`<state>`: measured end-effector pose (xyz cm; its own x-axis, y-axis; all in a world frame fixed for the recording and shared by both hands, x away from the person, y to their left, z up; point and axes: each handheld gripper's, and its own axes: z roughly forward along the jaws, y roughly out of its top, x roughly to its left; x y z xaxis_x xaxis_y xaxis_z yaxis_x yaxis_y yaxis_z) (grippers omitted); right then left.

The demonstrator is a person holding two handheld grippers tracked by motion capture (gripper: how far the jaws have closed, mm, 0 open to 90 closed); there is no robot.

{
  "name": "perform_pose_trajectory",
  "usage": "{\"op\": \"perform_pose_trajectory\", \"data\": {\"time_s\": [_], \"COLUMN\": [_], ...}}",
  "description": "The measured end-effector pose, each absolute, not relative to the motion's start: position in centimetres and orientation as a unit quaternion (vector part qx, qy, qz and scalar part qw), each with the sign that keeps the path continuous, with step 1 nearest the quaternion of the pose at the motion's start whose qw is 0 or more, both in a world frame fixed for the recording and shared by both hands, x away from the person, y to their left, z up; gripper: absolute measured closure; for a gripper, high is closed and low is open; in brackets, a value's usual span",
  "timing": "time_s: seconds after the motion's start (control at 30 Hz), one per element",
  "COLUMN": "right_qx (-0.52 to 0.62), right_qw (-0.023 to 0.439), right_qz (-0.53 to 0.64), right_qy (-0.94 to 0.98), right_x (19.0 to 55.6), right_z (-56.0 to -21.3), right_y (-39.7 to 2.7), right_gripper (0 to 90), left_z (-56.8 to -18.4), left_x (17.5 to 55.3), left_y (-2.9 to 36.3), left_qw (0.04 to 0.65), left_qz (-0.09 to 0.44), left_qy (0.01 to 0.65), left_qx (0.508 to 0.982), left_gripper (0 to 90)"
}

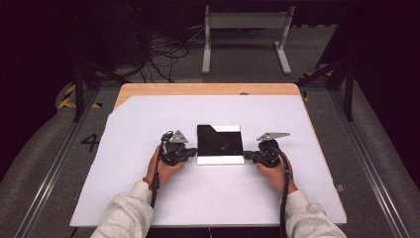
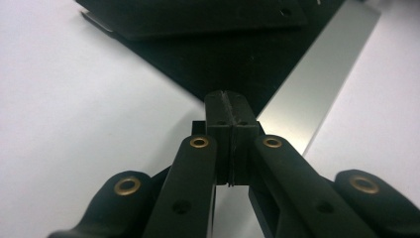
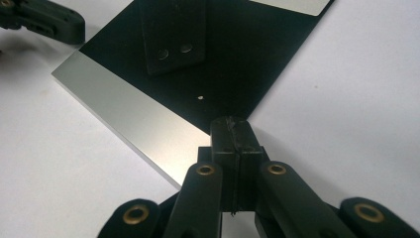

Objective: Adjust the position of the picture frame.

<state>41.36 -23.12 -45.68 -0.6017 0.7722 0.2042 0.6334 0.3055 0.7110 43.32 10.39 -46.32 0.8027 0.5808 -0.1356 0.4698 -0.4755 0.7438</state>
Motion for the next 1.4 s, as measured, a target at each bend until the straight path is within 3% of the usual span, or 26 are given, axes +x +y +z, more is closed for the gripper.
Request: {"op": "perform_pose_trajectory", "data": {"time_s": [0.17,0.5,0.93,1.17,1.4], "right_qx": [0.447,0.452,0.43,0.425,0.425], "right_qw": [0.105,0.09,0.084,0.074,0.066], "right_qz": [0.392,0.392,0.389,0.387,0.394], "right_qy": [0.797,0.796,0.81,0.815,0.812], "right_x": [41.2,41.3,40.3,40.3,40.4], "right_z": [-45.7,-45.6,-45.5,-45.5,-45.6], "right_y": [-22.8,-22.6,-22.3,-23.0,-23.4], "right_gripper": [90.0,90.0,90.0,90.0,90.0], "left_z": [-46.5,-46.6,-45.9,-46.5,-46.1], "left_x": [43.2,44.4,44.2,43.9,43.5], "left_y": [9.7,10.7,10.2,10.3,9.8], "left_qw": [0.396,0.412,0.371,0.403,0.386], "left_qz": [0.082,0.02,0.056,0.027,0.044], "left_qy": [0.29,0.295,0.253,0.27,0.259], "left_qx": [0.867,0.862,0.892,0.874,0.884], "left_gripper": [88.7,90.0,90.0,90.0,90.0]}}
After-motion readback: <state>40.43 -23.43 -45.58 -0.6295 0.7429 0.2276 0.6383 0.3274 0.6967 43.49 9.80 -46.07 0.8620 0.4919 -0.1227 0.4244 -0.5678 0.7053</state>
